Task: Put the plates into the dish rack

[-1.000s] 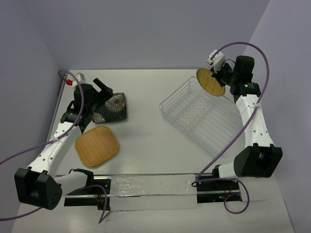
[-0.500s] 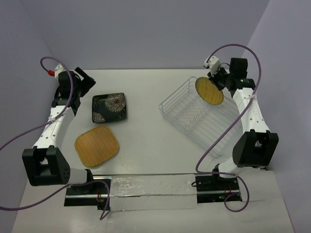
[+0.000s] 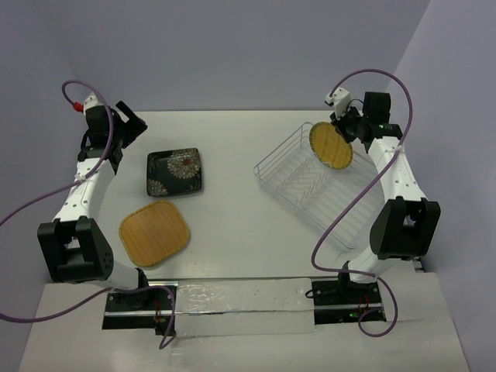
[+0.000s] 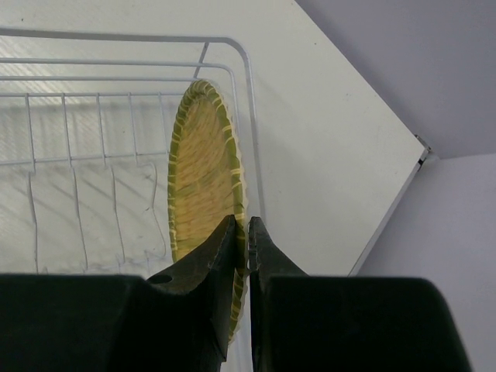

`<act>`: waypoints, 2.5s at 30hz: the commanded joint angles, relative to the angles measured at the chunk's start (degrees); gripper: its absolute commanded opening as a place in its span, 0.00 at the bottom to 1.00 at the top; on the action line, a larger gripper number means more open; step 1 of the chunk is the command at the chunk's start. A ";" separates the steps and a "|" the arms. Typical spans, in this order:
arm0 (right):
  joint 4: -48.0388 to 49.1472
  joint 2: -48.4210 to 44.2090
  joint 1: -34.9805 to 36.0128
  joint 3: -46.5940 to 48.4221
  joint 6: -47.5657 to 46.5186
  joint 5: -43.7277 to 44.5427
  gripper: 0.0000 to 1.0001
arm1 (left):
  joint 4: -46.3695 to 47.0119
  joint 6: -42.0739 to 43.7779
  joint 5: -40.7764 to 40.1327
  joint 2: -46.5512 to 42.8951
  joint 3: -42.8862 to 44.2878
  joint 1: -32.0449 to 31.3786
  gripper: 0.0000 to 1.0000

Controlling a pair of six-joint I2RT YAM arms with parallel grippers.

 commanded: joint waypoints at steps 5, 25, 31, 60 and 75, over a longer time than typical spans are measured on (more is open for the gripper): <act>5.55 3.57 -0.03 -1.53 -0.66 -1.54 0.00 | -1.40 10.99 12.20 7.15 5.97 3.18 0.99; 8.98 -5.76 0.77 -1.66 7.64 1.68 1.00 | -1.05 14.48 22.89 22.16 2.42 6.40 0.99; 11.99 -9.93 0.77 -0.52 14.34 2.56 1.00 | -0.30 15.07 24.77 24.59 -0.18 7.02 0.94; -0.98 -10.16 -2.27 -5.24 0.74 17.25 1.00 | 0.66 17.71 31.34 31.32 -1.19 7.82 0.56; -9.64 -0.21 -6.33 -1.36 -1.29 10.70 0.79 | -1.08 16.37 26.21 21.55 -0.48 8.34 0.99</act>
